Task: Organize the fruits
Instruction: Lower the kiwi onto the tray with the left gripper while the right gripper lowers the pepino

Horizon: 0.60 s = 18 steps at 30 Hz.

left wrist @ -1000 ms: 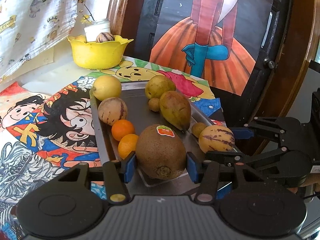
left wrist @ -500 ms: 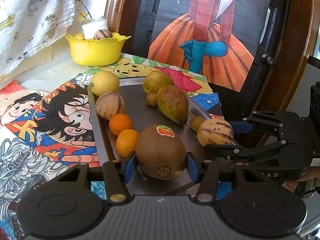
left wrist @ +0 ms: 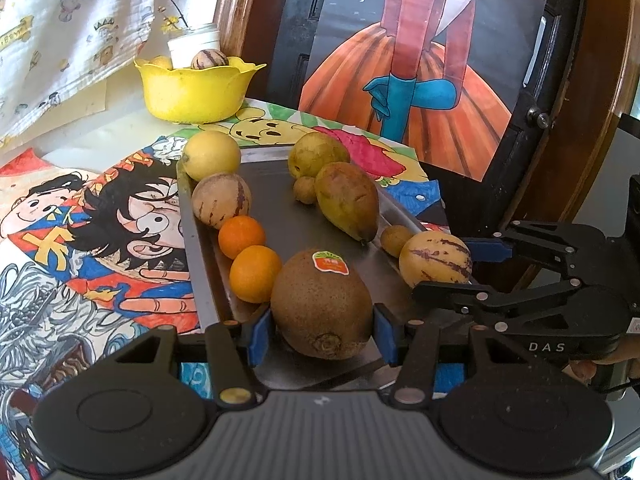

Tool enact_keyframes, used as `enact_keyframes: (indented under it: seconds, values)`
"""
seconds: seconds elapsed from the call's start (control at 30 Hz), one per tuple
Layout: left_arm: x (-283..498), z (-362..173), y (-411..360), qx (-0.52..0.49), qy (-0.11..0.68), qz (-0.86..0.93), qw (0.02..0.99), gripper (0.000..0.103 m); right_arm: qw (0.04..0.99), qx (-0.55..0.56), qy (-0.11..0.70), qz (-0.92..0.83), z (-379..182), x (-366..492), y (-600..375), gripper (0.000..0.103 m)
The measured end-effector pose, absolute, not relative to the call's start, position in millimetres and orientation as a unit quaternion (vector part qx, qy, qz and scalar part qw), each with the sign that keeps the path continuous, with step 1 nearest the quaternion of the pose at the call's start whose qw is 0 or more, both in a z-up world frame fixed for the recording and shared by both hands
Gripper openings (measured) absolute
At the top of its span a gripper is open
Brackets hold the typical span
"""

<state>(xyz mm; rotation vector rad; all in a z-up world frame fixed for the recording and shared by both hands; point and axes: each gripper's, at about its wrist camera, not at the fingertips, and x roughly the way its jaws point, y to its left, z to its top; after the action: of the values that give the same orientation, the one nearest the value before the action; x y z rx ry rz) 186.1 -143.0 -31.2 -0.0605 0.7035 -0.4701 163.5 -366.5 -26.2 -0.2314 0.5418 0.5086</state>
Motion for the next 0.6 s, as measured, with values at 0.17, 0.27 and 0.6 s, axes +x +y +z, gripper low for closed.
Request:
enact_keyframes:
  seconds: [0.17, 0.27, 0.6]
  values:
    - [186.7, -31.4, -140.0, -0.04, 0.347, -0.226, 0.909, 0.057, 0.927, -0.111, 0.262, 0.245, -26.9, 161.7, -365.6, 0.057]
    - [185.2, -31.1, -139.3, -0.043, 0.347, -0.223, 0.91, 0.057, 0.927, -0.11, 0.262, 0.245, -27.0, 162.1, -366.4, 0.059]
    - [179.6, -26.7, -136.3, -0.047, 0.343, -0.208, 0.915, 0.059, 0.93, -0.102, 0.258, 0.241, -27.2, 157.6, -367.7, 0.06]
